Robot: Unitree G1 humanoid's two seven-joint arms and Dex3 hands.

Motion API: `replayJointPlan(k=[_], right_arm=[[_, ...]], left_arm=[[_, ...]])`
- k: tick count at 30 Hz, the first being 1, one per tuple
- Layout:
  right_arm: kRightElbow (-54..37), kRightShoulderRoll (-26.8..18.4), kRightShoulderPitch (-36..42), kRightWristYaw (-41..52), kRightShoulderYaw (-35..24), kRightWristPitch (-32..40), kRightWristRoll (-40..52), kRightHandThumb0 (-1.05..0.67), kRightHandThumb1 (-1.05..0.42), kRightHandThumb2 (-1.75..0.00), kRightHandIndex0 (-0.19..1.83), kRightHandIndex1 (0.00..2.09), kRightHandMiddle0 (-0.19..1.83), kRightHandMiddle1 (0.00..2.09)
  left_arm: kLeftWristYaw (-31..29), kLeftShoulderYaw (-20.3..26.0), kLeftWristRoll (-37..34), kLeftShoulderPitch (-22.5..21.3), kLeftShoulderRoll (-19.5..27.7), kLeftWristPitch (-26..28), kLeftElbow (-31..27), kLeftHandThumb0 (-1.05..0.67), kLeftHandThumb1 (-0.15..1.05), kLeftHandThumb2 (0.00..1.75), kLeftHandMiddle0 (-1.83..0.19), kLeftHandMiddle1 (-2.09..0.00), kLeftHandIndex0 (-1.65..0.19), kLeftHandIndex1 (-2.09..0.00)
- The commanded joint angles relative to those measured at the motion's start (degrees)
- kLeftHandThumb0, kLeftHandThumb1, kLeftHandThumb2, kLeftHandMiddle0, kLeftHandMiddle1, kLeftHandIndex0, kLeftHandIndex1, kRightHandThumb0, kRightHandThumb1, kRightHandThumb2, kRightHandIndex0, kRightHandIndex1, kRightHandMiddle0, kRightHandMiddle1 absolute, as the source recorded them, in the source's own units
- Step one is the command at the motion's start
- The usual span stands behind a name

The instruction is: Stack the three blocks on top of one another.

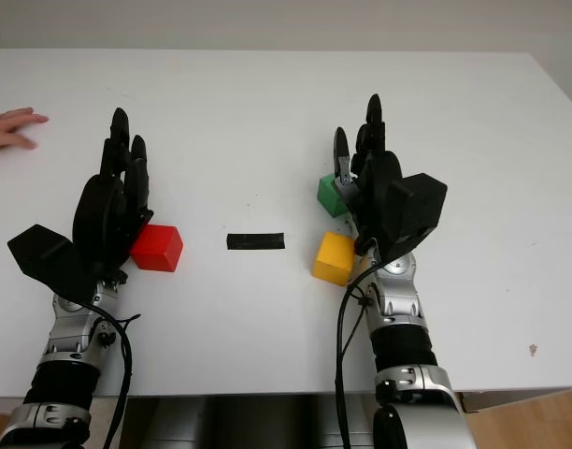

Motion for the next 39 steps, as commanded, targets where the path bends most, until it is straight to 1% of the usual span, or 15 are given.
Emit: replayJointPlan(k=[1, 7, 14, 17, 18, 19, 22, 23, 25, 27, 29, 31, 33, 36, 39], right_arm=[[-0.8, -0.3, -0.2, -0.2, -0.1, -0.2, 0.0, -0.57, -1.05, -0.56, -0.17, 0.05, -0.15, 0.04], [-0.5, -0.5, -0.4, -0.2, -0.1, -0.3, -0.1, -0.59, -1.05, -0.55, -0.17, 0.05, -0.15, 0.04], [-1.8, -1.6, -0.2, 0.6, -0.2, 0.2, 0.0, -0.60, -1.05, -0.54, -0.15, 0.06, -0.13, 0.05], [-4.7, -2.0, 0.4, 1.7, -0.7, 1.7, 1.5, -0.63, -1.05, -0.51, -0.14, 0.07, -0.12, 0.06], [-5.9, -2.3, 0.6, 2.1, -0.7, 2.3, 1.8, -0.64, -1.05, -0.50, -0.14, 0.06, -0.12, 0.06], [-7.2, -2.7, 0.8, 2.6, -0.7, 2.9, 1.9, -0.64, -1.05, -0.50, -0.14, 0.06, -0.11, 0.07], [-10.2, -4.3, 1.5, 4.0, -0.4, 3.3, 1.3, -0.60, -1.05, -0.54, -0.14, 0.06, -0.12, 0.06], [-11.2, -4.7, 1.6, 4.3, -0.5, 3.9, 1.3, -0.59, -1.05, -0.56, -0.14, 0.06, -0.12, 0.06], [-12.5, -5.4, 1.7, 5.0, -0.8, 4.9, 1.8, -0.59, -1.05, -0.55, -0.15, 0.06, -0.12, 0.07], [-13.9, -6.2, 1.7, 5.4, -1.1, 6.3, 2.2, -0.59, -1.05, -0.54, -0.14, 0.06, -0.11, 0.07], [-14.7, -6.9, 1.5, 5.8, -1.4, 7.1, 2.4, -0.59, -1.05, -0.54, -0.14, 0.06, -0.11, 0.07], [-15.2, -7.1, 1.5, 5.9, -1.6, 7.6, 2.6, -0.60, -1.05, -0.54, -0.15, 0.06, -0.12, 0.06], [-15.6, -7.4, 1.6, 5.9, -1.6, 7.8, 2.6, -0.61, -1.05, -0.54, -0.16, 0.05, -0.14, 0.06], [-16.3, -7.3, 1.9, 5.6, -1.8, 8.3, 2.8, -0.60, -1.05, -0.54, -0.16, 0.05, -0.14, 0.06], [-16.9, -7.2, 2.2, 5.4, -2.0, 9.0, 3.1, -0.58, -1.05, -0.54, -0.16, 0.05, -0.14, 0.05]], left_arm=[[-0.1, -0.1, -0.2, -0.2, -0.3, -0.5, -0.4, -0.78, 1.05, 0.56, 0.19, 0.00, 0.19, 0.00], [0.0, -0.2, -0.1, -0.4, -0.2, -0.2, -0.2, -0.77, 1.05, 0.56, 0.19, 0.00, 0.19, 0.00], [-0.5, 0.0, -0.4, -0.3, -0.2, -1.8, -0.3, -0.76, 1.05, 0.56, 0.19, 0.00, 0.19, 0.00], [0.3, 0.0, 0.9, 1.1, 1.1, -1.3, -4.0, -0.76, 1.05, 0.55, 0.19, 0.00, 0.19, 0.00], [1.9, 0.2, 2.4, 1.5, 1.8, -0.3, -6.0, -0.76, 1.05, 0.54, 0.18, -0.01, 0.19, 0.00], [3.4, 0.4, 4.3, 2.0, 2.7, 0.8, -8.3, -0.77, 1.05, 0.51, 0.12, -0.04, 0.15, -0.02], [6.1, 1.0, 9.4, 3.2, 6.3, 4.8, -15.4, -0.74, 1.05, 0.42, -0.10, -0.11, -0.01, -0.10], [6.6, 1.2, 10.7, 3.6, 7.6, 6.8, -17.9, -0.74, 1.05, 0.37, -0.19, -0.12, -0.09, -0.13], [6.3, 1.7, 11.8, 4.4, 9.8, 9.9, -21.7, -0.71, 1.05, 0.27, -0.27, -0.11, -0.17, -0.16], [3.7, 2.3, 12.8, 4.9, 14.3, 11.5, -24.1, -0.70, 1.05, 0.18, -0.34, -0.11, -0.25, -0.19], [0.2, 2.4, 15.3, 5.4, 19.9, 15.2, -26.5, -0.71, 1.04, 0.12, -0.36, -0.09, -0.31, -0.20], [-3.2, 2.2, 17.8, 5.7, 24.7, 18.6, -28.5, -0.76, 1.04, 0.08, -0.36, -0.07, -0.39, -0.18], [-5.6, 1.7, 20.0, 5.8, 28.5, 19.3, -29.6, -0.74, 0.99, 0.05, -0.35, -0.05, -0.46, -0.17], [-8.6, 0.4, 24.4, 6.2, 33.8, 18.7, -30.7, -0.78, 0.98, 0.05, -0.29, -0.03, -0.51, -0.14], [-11.3, -0.4, 25.8, 6.1, 36.6, 17.9, -31.2, -0.78, 0.96, 0.04, -0.26, -0.04, -0.56, -0.15]])
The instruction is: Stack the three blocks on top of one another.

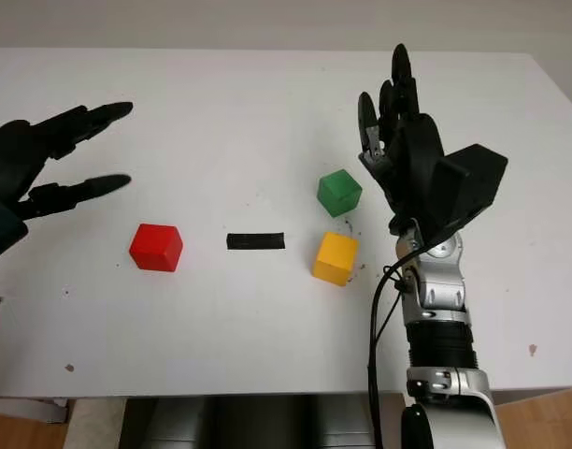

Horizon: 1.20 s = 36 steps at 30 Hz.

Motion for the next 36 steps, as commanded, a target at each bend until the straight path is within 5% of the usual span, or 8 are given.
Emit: replayJointPlan(k=[1, 9, 14, 26, 36], right_arm=[[-1.2, -0.5, 0.7, -0.1, -0.6, 0.4, 0.4, -0.58, -1.05, -0.54, -0.16, 0.05, -0.15, 0.05], [-2.0, -1.0, 1.0, 0.0, 0.1, 0.2, -0.6, -0.55, -1.05, -0.58, -0.18, 0.04, -0.16, 0.05], [-2.8, -0.5, 1.3, -0.4, 0.4, 0.8, -0.7, -0.56, -1.05, -0.59, -0.19, 0.04, -0.17, 0.04], [-5.1, 0.2, 2.1, -1.8, 1.0, 2.5, -1.1, -0.55, -1.05, -0.62, -0.19, 0.01, -0.19, 0.03], [-4.5, 0.2, 2.0, -1.8, 0.8, 2.0, -0.9, -0.55, -1.05, -0.63, -0.19, 0.01, -0.19, 0.03]], left_arm=[[-1.7, -1.1, 1.2, 1.1, 2.2, -0.4, -1.8, -0.77, 0.96, 0.04, -0.26, -0.04, -0.59, -0.16], [-7.0, -4.7, 8.0, 1.8, 5.5, 2.8, -7.2, -0.67, 0.95, 0.06, -0.27, -0.05, -0.65, -0.23], [-8.9, -6.4, 10.5, 1.9, 6.4, 2.9, -8.5, -0.74, 0.98, 0.06, -0.21, -0.04, -0.34, -0.63], [-9.9, -9.1, 13.6, 2.5, 5.8, 1.5, -9.2, -0.76, 0.95, 0.05, -0.06, -0.05, -0.04, -0.71], [-10.6, -11.4, 15.9, 2.3, 5.2, 2.8, -9.5, -0.74, 0.91, 0.05, 0.03, -0.03, 0.01, -0.71]])
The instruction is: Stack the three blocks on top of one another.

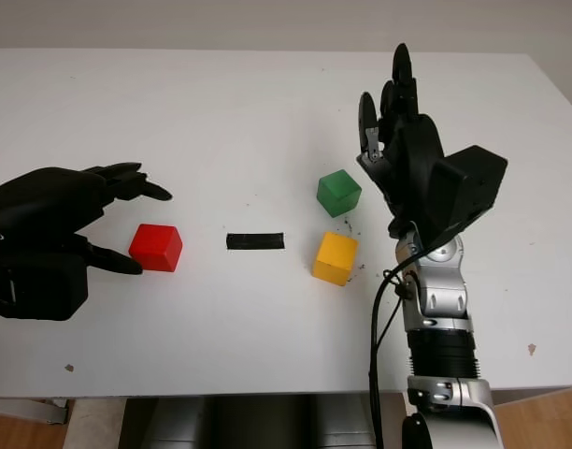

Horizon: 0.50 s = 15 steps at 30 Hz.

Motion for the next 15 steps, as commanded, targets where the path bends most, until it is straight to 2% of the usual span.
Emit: replayJointPlan(k=[1, 6, 10, 15], right_arm=[[-0.6, 0.0, 0.5, 0.1, -0.2, -0.2, 0.2, -0.56, -1.05, -0.63, -0.19, 0.00, -0.19, 0.03], [-0.8, 0.2, 0.8, -0.1, -0.2, -0.5, 0.3, -0.56, -1.05, -0.63, -0.19, 0.00, -0.19, 0.01], [-1.0, 0.2, 0.9, -0.1, -0.1, -0.5, 0.2, -0.56, -1.05, -0.64, -0.19, 0.00, -0.19, 0.01], [-1.5, 0.4, 1.0, -0.5, 0.0, -0.4, 0.1, -0.55, -1.05, -0.65, -0.19, 0.00, -0.19, 0.00]], left_arm=[[0.2, -0.9, 0.7, 0.2, -0.3, 0.0, -0.5, -0.74, 0.91, 0.05, 0.03, -0.04, 0.02, -0.74], [1.1, -1.3, 1.9, 0.3, -0.6, -0.5, -0.2, -0.69, 0.92, 0.05, 0.01, -0.06, 0.12, -1.18], [1.3, -1.7, 2.4, 0.6, -0.9, 0.0, -0.1, -0.66, 0.93, 0.06, -0.01, -0.06, 0.13, -1.34], [3.4, -2.0, 3.0, 1.2, -1.3, -1.2, 1.0, -0.64, 0.96, 0.06, -0.05, -0.07, 0.06, -1.42]])
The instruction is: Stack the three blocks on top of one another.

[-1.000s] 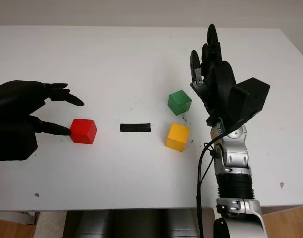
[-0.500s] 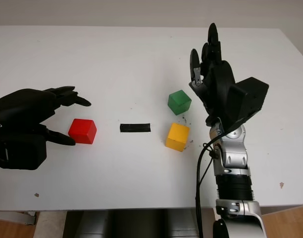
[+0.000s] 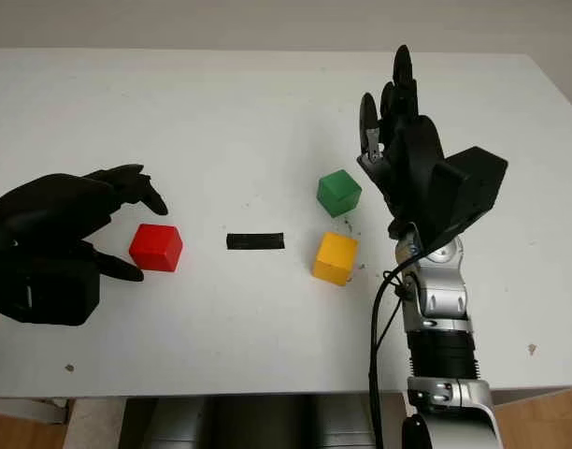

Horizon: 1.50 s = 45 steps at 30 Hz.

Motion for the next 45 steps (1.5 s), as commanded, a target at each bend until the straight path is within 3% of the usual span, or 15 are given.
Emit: replayJointPlan(k=[1, 11, 19, 30, 35, 45], right_arm=[[-1.6, 0.3, 0.7, -0.3, 0.0, -0.2, -0.2, -0.55, -1.05, -0.65, -0.19, 0.00, -0.19, 0.00], [-2.4, 0.4, 1.2, -0.5, 0.2, 0.4, 0.2, -0.54, -1.05, -0.67, -0.19, 0.00, -0.19, 0.00], [-2.2, 0.2, 1.3, -0.3, 0.2, 0.0, 0.3, -0.53, -1.05, -0.67, -0.19, 0.00, -0.19, 0.00], [-2.8, 0.7, 1.5, -0.7, 0.3, 0.2, 0.4, -0.53, -1.05, -0.69, -0.19, 0.00, -0.19, 0.00], [-3.2, 0.8, 1.7, -0.7, 0.4, 0.7, 0.4, -0.52, -1.05, -0.69, -0.19, 0.00, -0.19, 0.00], [-3.1, 1.9, 2.2, -1.3, 0.8, 0.4, 0.1, -0.52, -1.05, -0.67, -0.19, 0.00, -0.19, 0.00]], left_arm=[[1.1, -0.5, 0.1, 1.0, -0.8, -0.8, 0.8, -0.63, 0.96, 0.06, -0.07, -0.07, 0.04, -1.44], [5.1, -0.9, 0.8, 1.9, -1.9, -3.9, 3.2, -0.36, 1.05, 0.12, -0.15, -0.06, 0.03, -1.70], [5.8, -1.8, 1.7, 1.7, -2.9, -4.3, 3.9, -0.39, 1.05, 0.12, -0.15, -0.06, 0.02, -1.56], [12.1, -1.0, 1.5, 2.0, -5.0, -6.9, 6.1, -0.32, 1.05, 0.21, -0.20, -0.06, 0.06, -1.69], [11.6, -0.3, -0.4, 0.7, -5.2, -6.3, 5.4, -0.34, 1.05, 0.19, -0.21, -0.06, 0.05, -1.75], [8.7, -0.9, -6.8, -6.7, -8.6, -2.8, 5.0, -0.35, 1.05, 0.10, -0.24, -0.06, -0.05, -1.72]])
